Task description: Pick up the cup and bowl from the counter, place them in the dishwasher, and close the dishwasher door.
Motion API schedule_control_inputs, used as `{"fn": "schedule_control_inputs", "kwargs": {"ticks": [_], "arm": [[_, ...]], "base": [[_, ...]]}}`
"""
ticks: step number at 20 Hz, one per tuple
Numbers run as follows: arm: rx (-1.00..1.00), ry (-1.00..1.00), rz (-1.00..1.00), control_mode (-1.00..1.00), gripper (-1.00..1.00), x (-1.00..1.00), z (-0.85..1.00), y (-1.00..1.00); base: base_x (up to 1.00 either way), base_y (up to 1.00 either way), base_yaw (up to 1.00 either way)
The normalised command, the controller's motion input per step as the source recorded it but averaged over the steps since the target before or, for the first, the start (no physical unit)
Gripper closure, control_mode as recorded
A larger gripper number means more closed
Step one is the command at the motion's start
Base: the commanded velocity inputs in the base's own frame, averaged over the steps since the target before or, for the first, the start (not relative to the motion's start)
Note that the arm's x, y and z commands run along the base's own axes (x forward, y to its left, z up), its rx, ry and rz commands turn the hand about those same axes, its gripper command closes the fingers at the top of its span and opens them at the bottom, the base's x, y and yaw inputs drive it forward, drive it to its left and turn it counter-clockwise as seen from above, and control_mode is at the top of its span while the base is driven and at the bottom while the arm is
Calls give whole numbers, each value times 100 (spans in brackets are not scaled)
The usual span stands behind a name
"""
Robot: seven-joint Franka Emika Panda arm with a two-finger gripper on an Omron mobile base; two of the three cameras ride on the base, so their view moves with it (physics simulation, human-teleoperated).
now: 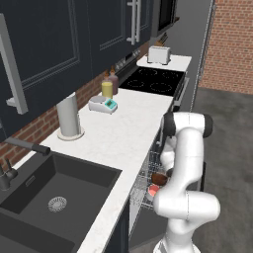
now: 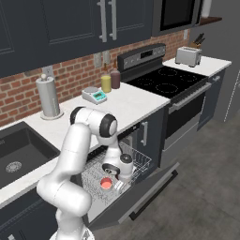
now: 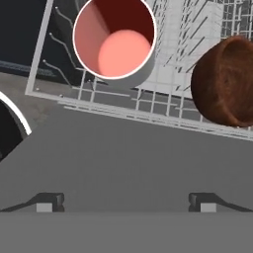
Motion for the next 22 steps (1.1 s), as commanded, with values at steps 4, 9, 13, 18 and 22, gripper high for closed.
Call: {"fn": "schedule_control_inputs", "kwargs": {"ticks": [4, 9, 13, 18, 22], "arm": [[0, 0, 0, -100, -100, 24, -21, 0], [0, 0, 0, -100, -100, 22, -27, 0], [0, 0, 0, -100, -100, 28, -35, 0], [0, 0, 0, -100, -100, 31, -30, 0], [0, 0, 0, -100, -100, 28, -27, -1]], "base": [[0, 0, 0], [0, 0, 0], [0, 0, 0], [0, 0, 0], [0, 0, 0]]}}
